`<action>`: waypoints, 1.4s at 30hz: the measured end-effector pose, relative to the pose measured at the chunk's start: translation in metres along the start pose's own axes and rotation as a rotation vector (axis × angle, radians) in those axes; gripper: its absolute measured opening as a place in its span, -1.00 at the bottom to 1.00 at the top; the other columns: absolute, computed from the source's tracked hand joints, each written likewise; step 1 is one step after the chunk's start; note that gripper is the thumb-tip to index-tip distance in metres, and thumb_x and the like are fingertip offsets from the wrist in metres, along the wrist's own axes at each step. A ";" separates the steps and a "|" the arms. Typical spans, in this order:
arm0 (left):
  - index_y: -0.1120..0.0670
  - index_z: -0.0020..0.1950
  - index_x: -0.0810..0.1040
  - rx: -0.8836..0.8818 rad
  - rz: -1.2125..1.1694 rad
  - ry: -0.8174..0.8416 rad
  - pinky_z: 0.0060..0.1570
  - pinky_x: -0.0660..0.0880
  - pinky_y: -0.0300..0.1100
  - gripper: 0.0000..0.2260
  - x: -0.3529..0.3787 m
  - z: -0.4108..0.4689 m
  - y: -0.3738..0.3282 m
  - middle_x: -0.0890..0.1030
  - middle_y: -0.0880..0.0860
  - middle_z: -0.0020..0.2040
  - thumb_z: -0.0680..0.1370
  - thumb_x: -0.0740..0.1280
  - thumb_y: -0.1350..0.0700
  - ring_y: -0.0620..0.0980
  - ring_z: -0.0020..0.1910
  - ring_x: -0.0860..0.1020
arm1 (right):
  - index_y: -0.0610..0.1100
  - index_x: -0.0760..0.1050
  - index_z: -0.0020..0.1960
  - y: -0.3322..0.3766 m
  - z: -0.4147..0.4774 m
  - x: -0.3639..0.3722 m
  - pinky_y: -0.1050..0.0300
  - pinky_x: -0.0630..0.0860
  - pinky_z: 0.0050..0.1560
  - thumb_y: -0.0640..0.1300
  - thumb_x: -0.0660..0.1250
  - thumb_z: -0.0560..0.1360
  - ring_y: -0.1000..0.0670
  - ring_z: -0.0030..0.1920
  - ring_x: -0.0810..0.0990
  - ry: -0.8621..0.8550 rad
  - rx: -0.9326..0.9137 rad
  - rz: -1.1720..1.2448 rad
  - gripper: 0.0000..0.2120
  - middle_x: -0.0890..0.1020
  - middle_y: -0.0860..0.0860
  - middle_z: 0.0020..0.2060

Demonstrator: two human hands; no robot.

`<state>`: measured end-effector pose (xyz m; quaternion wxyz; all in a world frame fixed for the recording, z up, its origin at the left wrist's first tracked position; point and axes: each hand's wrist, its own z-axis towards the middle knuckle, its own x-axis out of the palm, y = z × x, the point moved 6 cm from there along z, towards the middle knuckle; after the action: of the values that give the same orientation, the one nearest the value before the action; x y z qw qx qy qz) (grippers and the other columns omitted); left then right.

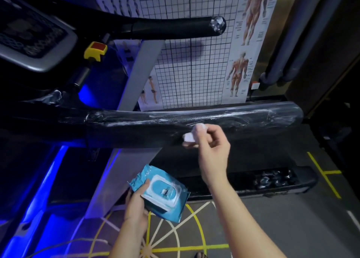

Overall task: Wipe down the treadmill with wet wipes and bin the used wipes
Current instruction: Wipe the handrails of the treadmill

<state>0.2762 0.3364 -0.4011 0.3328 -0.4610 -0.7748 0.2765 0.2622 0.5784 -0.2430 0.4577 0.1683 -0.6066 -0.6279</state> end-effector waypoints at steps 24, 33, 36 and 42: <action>0.13 0.41 0.60 0.072 -0.089 0.000 0.23 0.59 0.29 -0.38 0.005 -0.006 0.010 0.72 0.20 0.21 0.36 0.53 0.01 0.30 0.20 0.68 | -0.25 0.68 0.11 -0.010 0.050 -0.036 -0.18 0.64 0.13 -0.32 0.46 0.52 -0.12 -0.04 0.72 0.042 -0.012 -0.037 -0.83 0.74 -0.15 -0.06; 0.12 0.42 0.59 0.065 -0.087 0.017 -0.02 0.64 0.05 -0.50 0.032 -0.007 0.015 0.72 0.18 0.23 0.48 0.50 0.08 0.24 0.19 0.69 | -0.30 0.66 0.14 0.022 0.096 -0.137 0.05 0.60 0.00 -0.22 0.46 0.54 -0.01 -0.12 0.65 -0.118 -0.119 -0.098 -0.78 0.73 -0.09 -0.12; 0.13 0.40 0.61 0.027 -0.063 0.021 0.01 0.64 0.11 -0.46 0.042 -0.006 0.022 0.73 0.19 0.20 0.42 0.52 0.05 0.28 0.18 0.69 | -0.28 0.68 0.11 0.034 0.097 -0.152 0.05 0.58 -0.01 -0.20 0.45 0.56 -0.04 -0.13 0.63 -0.119 -0.136 -0.113 -0.82 0.71 -0.20 -0.13; 0.09 0.39 0.62 0.003 0.043 0.050 0.01 0.62 0.22 -0.42 0.062 -0.007 0.032 0.73 0.19 0.19 0.38 0.52 -0.03 0.32 0.18 0.68 | -0.29 0.63 -0.02 0.051 0.070 -0.125 -0.04 0.57 0.01 -0.18 0.43 0.58 -0.05 -0.15 0.63 -0.093 -0.183 -0.153 -0.85 0.69 -0.22 -0.19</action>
<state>0.2770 0.4067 -0.4039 0.3467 -0.4840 -0.7557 0.2729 0.2929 0.7261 -0.2252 0.3931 0.1424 -0.5528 -0.7209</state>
